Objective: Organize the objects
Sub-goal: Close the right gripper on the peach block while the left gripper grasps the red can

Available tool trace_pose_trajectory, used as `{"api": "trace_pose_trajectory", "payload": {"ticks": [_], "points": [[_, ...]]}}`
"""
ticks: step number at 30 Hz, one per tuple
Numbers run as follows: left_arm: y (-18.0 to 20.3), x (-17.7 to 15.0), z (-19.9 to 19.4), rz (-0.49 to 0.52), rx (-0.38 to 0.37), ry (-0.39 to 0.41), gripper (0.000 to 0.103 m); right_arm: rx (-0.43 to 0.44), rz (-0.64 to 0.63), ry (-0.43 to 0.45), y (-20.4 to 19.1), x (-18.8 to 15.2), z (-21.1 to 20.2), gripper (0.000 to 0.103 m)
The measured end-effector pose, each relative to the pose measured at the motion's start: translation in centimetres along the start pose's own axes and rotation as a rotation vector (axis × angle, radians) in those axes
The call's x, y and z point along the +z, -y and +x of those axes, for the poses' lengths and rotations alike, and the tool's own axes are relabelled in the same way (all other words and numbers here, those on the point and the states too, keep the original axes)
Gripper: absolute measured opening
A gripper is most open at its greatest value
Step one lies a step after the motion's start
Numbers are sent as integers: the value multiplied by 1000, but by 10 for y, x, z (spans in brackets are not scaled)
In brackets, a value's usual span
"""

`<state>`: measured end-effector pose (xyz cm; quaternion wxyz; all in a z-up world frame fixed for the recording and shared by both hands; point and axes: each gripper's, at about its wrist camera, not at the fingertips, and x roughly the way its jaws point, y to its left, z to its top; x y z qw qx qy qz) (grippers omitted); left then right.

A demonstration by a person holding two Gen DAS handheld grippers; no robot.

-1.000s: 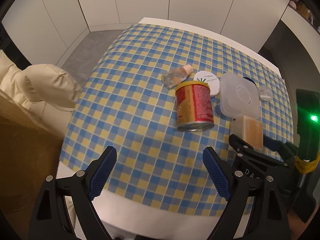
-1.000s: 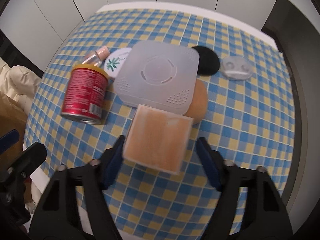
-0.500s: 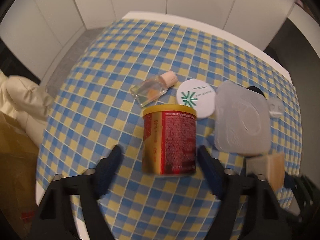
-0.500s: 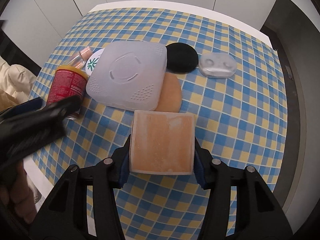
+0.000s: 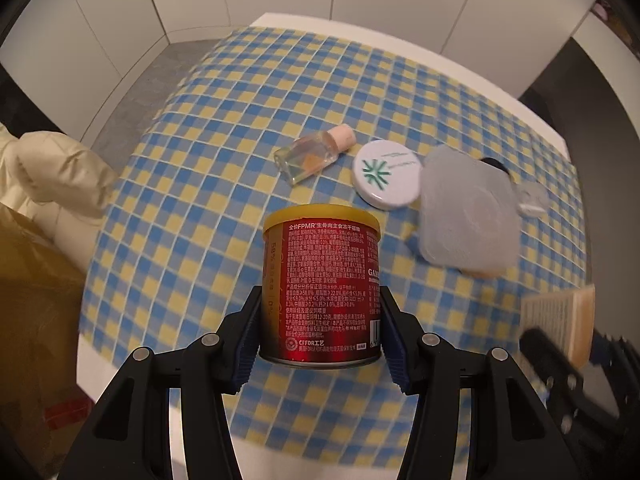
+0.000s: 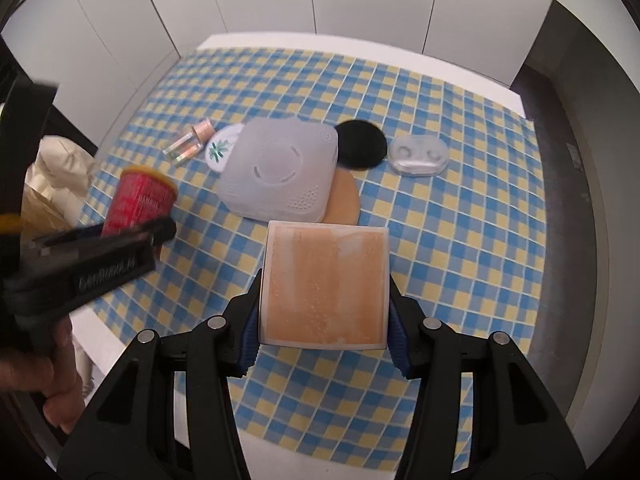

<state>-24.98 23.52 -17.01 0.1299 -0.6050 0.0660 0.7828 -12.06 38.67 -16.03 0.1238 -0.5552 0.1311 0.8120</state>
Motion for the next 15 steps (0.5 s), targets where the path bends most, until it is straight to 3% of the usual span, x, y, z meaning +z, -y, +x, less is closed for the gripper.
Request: {"api": "trace_pose_trajectory", "payload": {"ticks": [7, 15], "points": [[0, -23, -49, 18, -46, 44, 53, -13, 13, 11, -3, -10, -31, 54], [-2, -57, -112, 44, -48, 149, 53, -10, -27, 72, -20, -22, -81, 54]]}}
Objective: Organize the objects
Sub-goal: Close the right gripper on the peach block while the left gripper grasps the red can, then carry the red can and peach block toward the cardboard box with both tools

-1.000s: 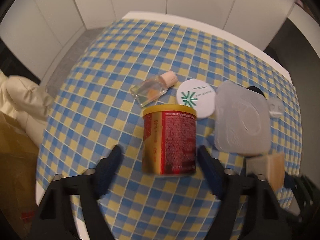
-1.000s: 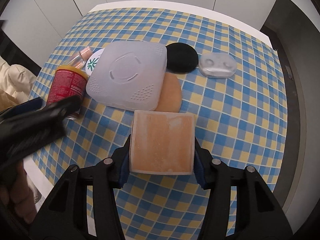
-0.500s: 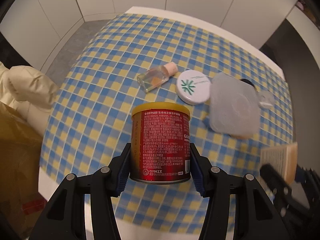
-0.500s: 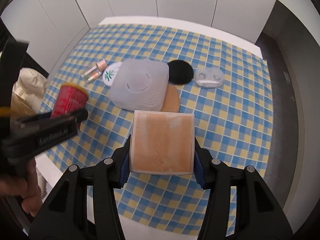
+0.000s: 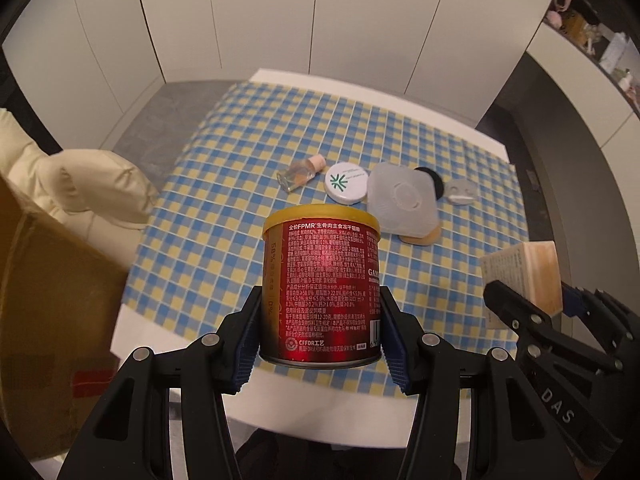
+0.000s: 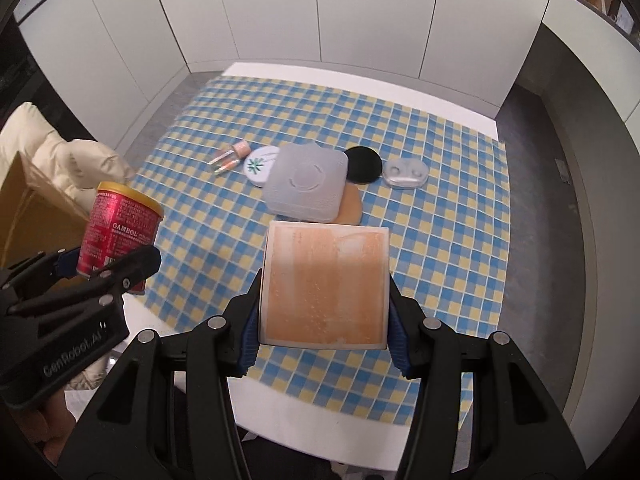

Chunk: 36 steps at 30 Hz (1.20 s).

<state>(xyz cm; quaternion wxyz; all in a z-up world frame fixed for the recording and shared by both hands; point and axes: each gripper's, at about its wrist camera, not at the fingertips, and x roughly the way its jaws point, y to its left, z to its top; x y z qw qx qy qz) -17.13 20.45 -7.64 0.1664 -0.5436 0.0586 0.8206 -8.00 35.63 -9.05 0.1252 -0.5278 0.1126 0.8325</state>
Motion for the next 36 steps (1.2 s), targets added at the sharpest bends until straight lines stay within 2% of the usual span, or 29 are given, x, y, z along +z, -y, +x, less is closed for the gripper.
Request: {"api": "trace_pose_trajectory", "payload": {"ticks": [10, 17, 28, 31, 34, 36], "points": [[-12, -24, -59, -27, -12, 85, 53, 2, -36, 96, -15, -17, -60, 54], [-11, -44, -88, -15, -40, 151, 53, 5, -44, 122, -13, -31, -85, 54], [-6, -53, -100, 16, -58, 209, 53, 22, -99, 208, -25, -36, -119, 54], [-3, -54, -103, 29, -57, 230, 53, 34, -93, 213, -24, -36, -121, 54], [-8, -54, -101, -5, -83, 224, 53, 59, -70, 219, -18, -35, -120, 54], [-10, -56, -102, -11, -69, 245, 53, 64, -46, 210, -14, -34, -116, 54]]}}
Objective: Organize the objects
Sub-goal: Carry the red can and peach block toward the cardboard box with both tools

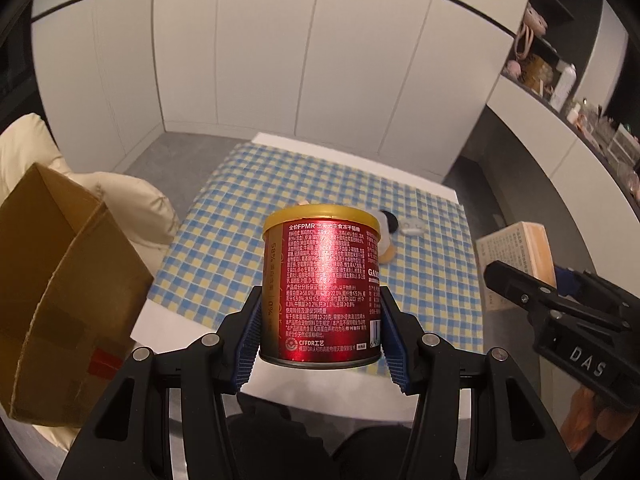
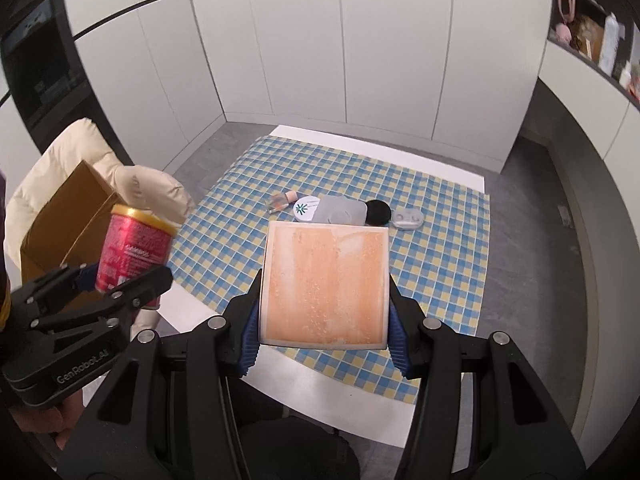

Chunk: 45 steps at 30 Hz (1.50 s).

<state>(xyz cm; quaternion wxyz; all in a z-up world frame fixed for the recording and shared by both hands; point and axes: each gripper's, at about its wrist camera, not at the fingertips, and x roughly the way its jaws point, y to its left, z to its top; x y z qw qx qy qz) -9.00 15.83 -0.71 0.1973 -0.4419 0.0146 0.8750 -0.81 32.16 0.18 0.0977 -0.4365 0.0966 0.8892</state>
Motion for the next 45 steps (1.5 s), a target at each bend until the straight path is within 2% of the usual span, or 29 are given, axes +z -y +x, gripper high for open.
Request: {"api": "trace_pose_trajectory", "payload": {"ticks": [3, 12, 20, 45], "points": [[-5, 0, 4, -10, -16, -13, 53, 3, 4, -7, -1, 2, 4, 54], [-14, -1, 7, -7, 10, 1, 53, 2, -17, -13, -14, 5, 18, 54], [-38, 2, 6, -37, 42, 26, 53, 18, -24, -2, -29, 12, 26, 54], [-101, -10, -23, -139, 101, 94, 53, 73, -126, 35, -107, 28, 39, 54]]}}
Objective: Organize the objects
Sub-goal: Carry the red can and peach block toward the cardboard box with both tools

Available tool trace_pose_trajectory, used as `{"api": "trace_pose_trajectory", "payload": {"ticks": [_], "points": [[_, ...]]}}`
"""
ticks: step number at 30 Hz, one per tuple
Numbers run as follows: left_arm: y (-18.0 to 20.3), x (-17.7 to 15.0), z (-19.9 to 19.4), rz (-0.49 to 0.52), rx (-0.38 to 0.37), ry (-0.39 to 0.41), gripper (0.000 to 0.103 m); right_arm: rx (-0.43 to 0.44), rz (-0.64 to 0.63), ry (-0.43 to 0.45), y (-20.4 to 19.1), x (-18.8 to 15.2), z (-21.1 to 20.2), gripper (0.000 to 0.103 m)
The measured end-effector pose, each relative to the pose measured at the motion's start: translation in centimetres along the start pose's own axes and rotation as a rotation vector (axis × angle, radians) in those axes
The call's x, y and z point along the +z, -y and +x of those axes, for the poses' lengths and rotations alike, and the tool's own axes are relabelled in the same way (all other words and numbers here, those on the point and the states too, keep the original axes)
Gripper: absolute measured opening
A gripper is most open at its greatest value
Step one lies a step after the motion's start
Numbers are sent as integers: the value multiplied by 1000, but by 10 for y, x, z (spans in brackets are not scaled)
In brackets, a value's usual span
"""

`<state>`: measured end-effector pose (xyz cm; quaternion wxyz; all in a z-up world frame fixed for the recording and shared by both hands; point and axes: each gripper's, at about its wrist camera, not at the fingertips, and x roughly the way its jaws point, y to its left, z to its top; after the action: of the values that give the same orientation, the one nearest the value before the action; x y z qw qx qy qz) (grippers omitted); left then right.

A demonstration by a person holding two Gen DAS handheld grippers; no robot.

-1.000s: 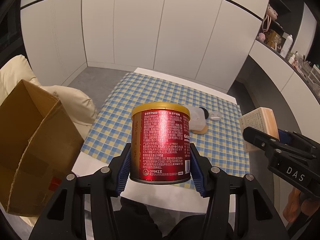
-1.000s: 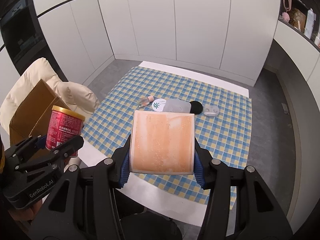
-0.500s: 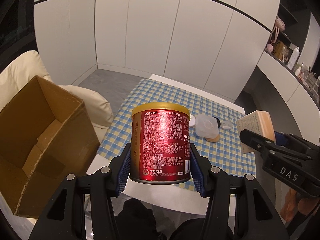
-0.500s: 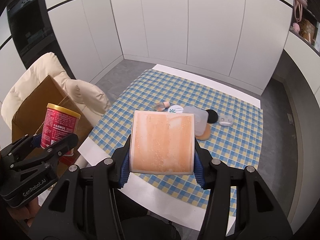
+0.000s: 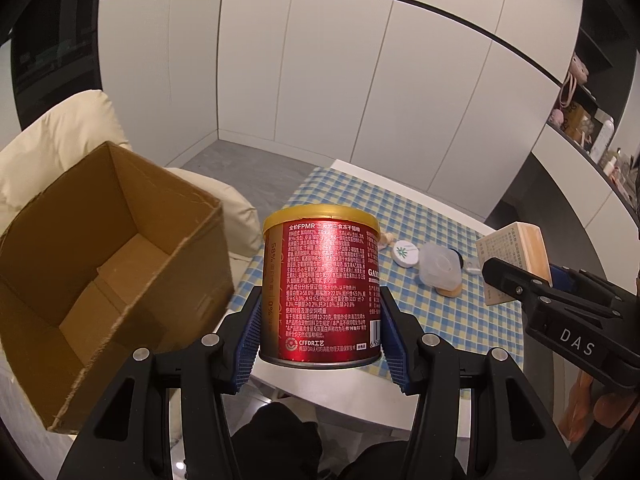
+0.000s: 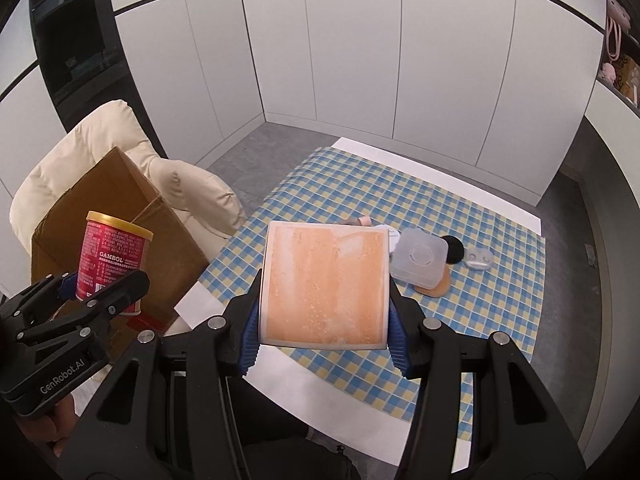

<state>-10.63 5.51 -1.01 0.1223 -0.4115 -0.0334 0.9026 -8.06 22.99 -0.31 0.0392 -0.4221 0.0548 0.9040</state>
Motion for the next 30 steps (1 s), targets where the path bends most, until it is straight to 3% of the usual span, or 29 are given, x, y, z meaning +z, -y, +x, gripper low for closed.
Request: {"api": "trace_pose_trajectory", "payload": {"ticks": [30], "points": [[-78, -4, -21, -106, 101, 46, 53, 63, -78, 26, -76, 15, 18, 54]]}}
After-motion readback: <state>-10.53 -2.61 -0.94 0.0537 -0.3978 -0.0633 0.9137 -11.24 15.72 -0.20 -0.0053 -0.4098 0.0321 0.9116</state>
